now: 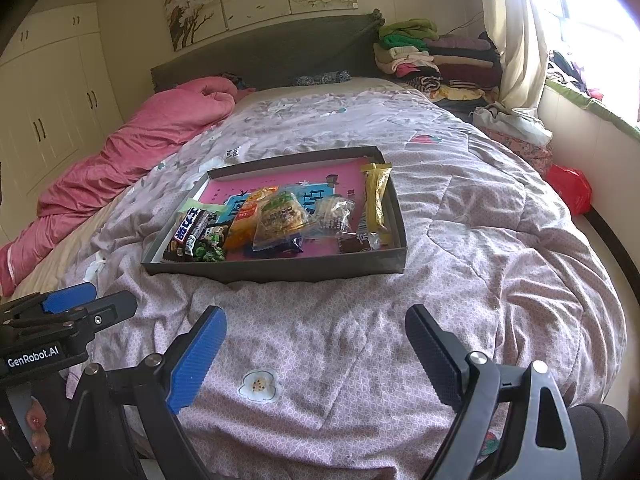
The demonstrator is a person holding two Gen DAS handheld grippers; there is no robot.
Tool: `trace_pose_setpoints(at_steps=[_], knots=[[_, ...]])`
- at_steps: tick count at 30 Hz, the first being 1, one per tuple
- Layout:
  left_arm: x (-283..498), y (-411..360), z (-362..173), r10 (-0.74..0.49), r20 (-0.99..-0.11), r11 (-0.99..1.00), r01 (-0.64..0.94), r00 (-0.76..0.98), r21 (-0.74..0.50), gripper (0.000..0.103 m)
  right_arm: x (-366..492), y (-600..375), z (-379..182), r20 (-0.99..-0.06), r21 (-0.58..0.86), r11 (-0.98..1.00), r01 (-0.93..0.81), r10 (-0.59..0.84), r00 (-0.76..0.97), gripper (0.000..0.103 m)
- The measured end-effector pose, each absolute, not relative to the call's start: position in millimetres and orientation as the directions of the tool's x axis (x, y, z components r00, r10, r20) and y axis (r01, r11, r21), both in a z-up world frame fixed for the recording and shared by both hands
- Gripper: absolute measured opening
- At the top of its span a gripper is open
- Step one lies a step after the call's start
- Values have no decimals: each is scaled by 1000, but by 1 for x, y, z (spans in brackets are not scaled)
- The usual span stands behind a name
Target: Organize snacks
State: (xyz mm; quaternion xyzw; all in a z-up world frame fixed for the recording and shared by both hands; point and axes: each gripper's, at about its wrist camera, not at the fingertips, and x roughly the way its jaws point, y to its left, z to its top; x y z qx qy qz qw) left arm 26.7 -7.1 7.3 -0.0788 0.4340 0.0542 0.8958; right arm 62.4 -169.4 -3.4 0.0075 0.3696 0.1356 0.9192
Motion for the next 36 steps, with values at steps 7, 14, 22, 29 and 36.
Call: trace_pose_setpoints(at_steps=[7,14,22,29,36], knots=[[27,-7,4,36,-792,981,-171,609,-87,77,63,-169,-4,-679,113,963,-244,255,689,91],[26,-8,2,42,-792,982,-171,609,-80,77,63,-169,-4,-677,113,963,-245,255,690,91],[27,-7,3,52,-789,982,-177,612,-72,77,64,-168,-7,-680,116,961,-250,260,686,91],[27,-6,3,57,-789,981,-182,611,-70,77,65,-168,-7,-680,112,960,-256,262,684,91],[27,-7,2,58,-791,981,-181,609,-68,77,65,-168,-7,-681,111,960,-256,261,684,91]])
